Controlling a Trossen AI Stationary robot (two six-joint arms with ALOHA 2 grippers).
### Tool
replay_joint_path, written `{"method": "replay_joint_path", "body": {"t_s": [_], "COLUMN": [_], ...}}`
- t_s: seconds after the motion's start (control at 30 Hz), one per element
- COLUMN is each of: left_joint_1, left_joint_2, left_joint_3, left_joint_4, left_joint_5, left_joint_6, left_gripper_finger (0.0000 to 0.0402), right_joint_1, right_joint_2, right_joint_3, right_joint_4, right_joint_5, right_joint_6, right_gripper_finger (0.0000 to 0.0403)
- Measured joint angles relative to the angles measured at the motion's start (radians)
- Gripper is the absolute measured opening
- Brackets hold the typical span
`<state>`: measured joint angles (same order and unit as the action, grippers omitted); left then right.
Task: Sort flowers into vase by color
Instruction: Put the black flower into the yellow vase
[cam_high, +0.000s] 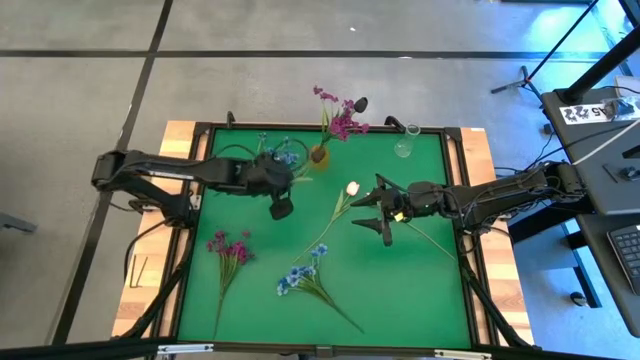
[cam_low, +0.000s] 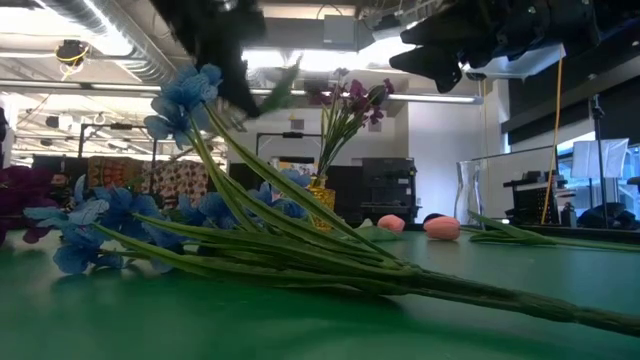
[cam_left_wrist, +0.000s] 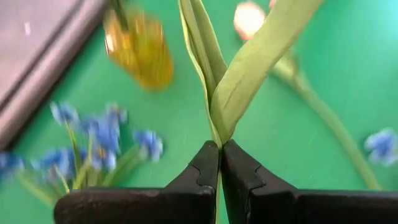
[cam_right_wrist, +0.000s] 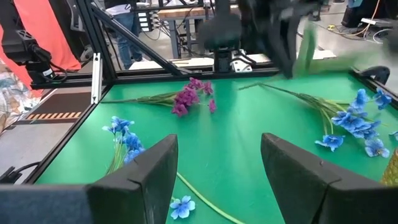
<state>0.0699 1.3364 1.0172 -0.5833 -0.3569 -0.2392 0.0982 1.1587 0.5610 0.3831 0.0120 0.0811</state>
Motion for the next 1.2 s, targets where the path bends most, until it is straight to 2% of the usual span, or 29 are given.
{"method": "replay_joint_path", "body": {"t_s": [0.13, 0.27, 0.5, 0.57, 0.7, 0.97, 1.2], "left_joint_1": [0.008, 0.011, 0.005, -0.001, -0.015, -0.041, -0.065], "left_joint_2": [-0.104, -0.173, -0.158, -0.141, -0.111, -0.081, -0.067], "left_joint_3": [-0.029, -0.076, -0.109, -0.110, -0.110, -0.110, -0.109], "left_joint_4": [0.163, 0.378, 0.674, 0.725, 0.825, 0.942, 1.078], "left_joint_5": [-0.001, 0.089, 0.228, 0.253, 0.272, 0.274, 0.330], "left_joint_6": [0.044, 0.088, 0.144, 0.145, 0.158, 0.167, 0.166], "left_gripper_finger": [0.0001, 0.0001, 0.0001, 0.0001, 0.0001, 0.0001, 0.0001], "right_joint_1": [0.000, 0.000, 0.000, 0.000, -0.001, -0.001, -0.001], "right_joint_2": [0.000, 0.000, 0.001, 0.004, 0.006, 0.027, 0.166], "right_joint_3": [0.000, 0.000, 0.000, 0.001, 0.040, 0.128, 0.214], "right_joint_4": [-0.015, -0.006, 0.169, 0.230, 0.243, 0.248, 0.243], "right_joint_5": [-0.001, 0.001, 0.045, 0.101, 0.162, 0.153, 0.153], "right_joint_6": [0.011, 0.017, 0.018, 0.028, 0.026, -0.017, -0.037], "right_gripper_finger": [0.0230, 0.0230, 0.0230, 0.0230, 0.0230, 0.0230, 0.0230]}}
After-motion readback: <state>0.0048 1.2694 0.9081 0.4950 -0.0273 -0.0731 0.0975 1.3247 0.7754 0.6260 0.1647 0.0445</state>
